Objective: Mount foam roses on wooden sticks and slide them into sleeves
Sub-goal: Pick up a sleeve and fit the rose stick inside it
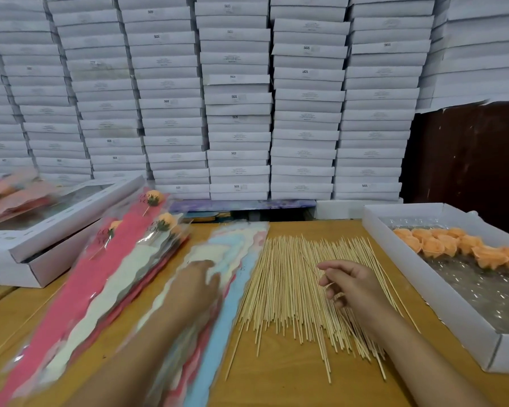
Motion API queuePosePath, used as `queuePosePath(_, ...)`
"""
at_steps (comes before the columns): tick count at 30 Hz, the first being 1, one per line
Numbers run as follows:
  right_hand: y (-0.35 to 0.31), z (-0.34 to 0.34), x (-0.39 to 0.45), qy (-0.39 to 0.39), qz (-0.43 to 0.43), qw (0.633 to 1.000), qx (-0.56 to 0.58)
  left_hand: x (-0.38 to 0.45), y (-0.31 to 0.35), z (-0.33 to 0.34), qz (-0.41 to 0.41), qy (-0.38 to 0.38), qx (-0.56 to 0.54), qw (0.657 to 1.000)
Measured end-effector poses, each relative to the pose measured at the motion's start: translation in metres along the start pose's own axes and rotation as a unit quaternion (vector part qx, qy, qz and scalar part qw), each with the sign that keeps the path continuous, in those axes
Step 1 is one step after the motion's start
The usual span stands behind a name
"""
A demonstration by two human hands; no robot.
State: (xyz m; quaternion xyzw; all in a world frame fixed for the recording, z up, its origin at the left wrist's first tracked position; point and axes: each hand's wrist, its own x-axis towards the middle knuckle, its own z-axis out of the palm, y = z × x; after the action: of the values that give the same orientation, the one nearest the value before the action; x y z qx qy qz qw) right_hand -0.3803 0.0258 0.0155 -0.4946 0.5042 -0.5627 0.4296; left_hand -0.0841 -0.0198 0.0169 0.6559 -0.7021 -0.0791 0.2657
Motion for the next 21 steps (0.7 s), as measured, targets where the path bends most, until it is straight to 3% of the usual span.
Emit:
queuePosePath(6,0.001,-0.003,0.000,0.022,-0.011,1.000,-0.002,-0.018,0.061,0.053,0.152,-0.137,0.042,0.978)
queuePosePath(12,0.001,-0.001,-0.002,0.054,-0.038,0.992,-0.108,-0.031,0.067,0.071,0.182,-0.187,0.089,0.961)
queuePosePath(16,-0.020,-0.015,0.002,0.065,-0.078,0.950,-0.294,-0.030,0.065,0.071,0.187,-0.188,0.080,0.961)
queuePosePath(21,-0.069,-0.073,0.014,0.074,-0.046,0.881,-0.465,-0.031,0.065,0.071,0.187,-0.188,0.071,0.962)
